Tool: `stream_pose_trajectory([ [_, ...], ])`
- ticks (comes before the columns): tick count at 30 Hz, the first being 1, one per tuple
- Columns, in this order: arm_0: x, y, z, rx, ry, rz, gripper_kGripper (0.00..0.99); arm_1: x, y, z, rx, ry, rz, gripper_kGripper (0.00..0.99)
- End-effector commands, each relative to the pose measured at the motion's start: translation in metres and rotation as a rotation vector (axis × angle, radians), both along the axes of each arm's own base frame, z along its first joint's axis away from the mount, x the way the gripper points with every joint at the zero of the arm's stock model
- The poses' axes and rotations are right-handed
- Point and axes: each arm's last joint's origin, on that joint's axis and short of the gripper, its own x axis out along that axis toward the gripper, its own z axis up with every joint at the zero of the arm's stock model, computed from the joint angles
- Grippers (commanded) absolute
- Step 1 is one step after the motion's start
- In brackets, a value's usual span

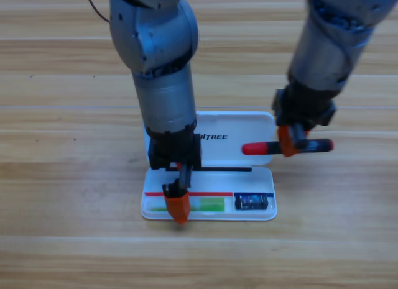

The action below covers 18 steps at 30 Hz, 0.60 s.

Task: Clean up eraser and pencils

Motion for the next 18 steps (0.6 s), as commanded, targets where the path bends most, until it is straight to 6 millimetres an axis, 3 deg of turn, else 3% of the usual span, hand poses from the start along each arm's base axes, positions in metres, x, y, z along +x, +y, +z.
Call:
stream_pose_trajectory([
  [1,0.001,0.052,0.064,-0.052,-0.054,0.066,0.990,-0.004,0.039,-0.042,-0.073,0.041,0.043,0.000],
  [6,-0.001,0.135,0.117,-0.106,-0.145,0.141,0.990,-0.003,0.062,-0.052,-0.077,0.043,0.058,0.000],
  [10,-0.002,0.185,0.134,-0.122,-0.187,0.220,0.990,-0.004,0.080,-0.060,-0.074,0.039,0.070,0.000],
  [13,-0.005,0.205,0.135,-0.117,-0.191,0.244,0.990,-0.004,0.090,-0.066,-0.071,0.035,0.079,0.000],
  [18,-0.009,0.210,0.128,-0.118,-0.169,0.249,0.990,-0.005,0.101,-0.071,-0.063,0.023,0.086,0.000],
])
